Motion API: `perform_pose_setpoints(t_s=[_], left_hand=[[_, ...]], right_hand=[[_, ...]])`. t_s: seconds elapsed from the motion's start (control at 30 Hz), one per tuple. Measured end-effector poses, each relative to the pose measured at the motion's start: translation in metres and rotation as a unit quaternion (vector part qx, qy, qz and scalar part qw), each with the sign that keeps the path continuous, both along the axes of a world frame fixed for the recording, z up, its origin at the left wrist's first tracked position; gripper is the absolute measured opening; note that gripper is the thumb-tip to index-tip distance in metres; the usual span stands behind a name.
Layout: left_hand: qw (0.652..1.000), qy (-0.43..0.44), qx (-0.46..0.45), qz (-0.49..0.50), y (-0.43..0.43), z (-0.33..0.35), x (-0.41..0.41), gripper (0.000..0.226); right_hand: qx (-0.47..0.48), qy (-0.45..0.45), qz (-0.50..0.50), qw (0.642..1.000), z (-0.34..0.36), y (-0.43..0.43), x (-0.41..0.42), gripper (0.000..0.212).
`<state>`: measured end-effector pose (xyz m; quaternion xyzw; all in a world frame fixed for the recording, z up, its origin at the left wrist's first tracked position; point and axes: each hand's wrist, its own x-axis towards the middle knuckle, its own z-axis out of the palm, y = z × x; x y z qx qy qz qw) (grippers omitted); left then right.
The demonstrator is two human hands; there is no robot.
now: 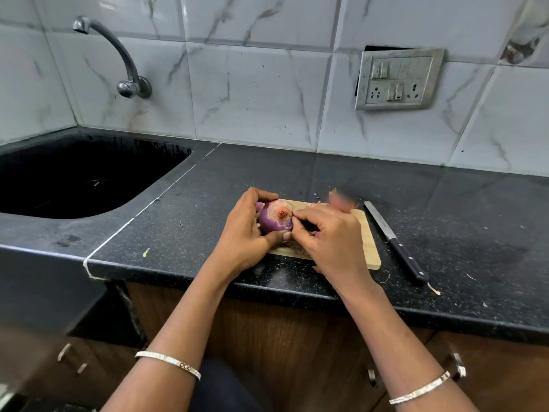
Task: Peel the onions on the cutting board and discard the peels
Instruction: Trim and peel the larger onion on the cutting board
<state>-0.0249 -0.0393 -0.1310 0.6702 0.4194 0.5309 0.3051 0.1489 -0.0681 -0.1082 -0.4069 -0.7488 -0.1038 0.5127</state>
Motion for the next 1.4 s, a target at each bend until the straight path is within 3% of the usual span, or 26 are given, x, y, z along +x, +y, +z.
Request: perform_pose_setpoints(t_s=[0.13, 0.27, 0.47, 0.73, 0.87, 1.1, 1.4], left_hand=[[1.000, 0.015, 0.001, 0.000, 0.001, 0.000, 0.000, 0.066], [1.000, 0.028, 0.009, 0.003, 0.000, 0.000, 0.000, 0.067], [1.000, 0.020, -0.005, -0.004, -0.001, 0.001, 0.001, 0.066], [0.998, -0.030, -0.027, -0.042, -0.007, 0.006, 0.002, 0.066], [0.999, -0.032, -0.021, -0.035, -0.006, 0.006, 0.002, 0.068], [1.000, -0.012, -0.003, -0.021, -0.006, 0.006, 0.001, 0.069], [1.000, 0.006, -0.009, -0.024, -0.010, 0.009, 0.002, 0.065]], right_hand=[[0.045, -0.086, -0.068, 0.993, -0.002, -0.001, -0.003, 0.005], [0.038, -0.117, -0.100, 0.987, -0.001, -0.003, -0.004, 0.009], [-0.033, 0.002, -0.073, 0.997, 0.001, 0.002, -0.004, 0.010], [-0.153, 0.161, -0.061, 0.973, 0.005, 0.005, 0.005, 0.007], [-0.162, 0.168, -0.020, 0.972, 0.008, 0.002, 0.005, 0.019], [-0.133, 0.140, 0.047, 0.980, 0.009, -0.003, 0.003, 0.016], [-0.129, 0.137, -0.005, 0.982, 0.006, 0.005, 0.005, 0.004]])
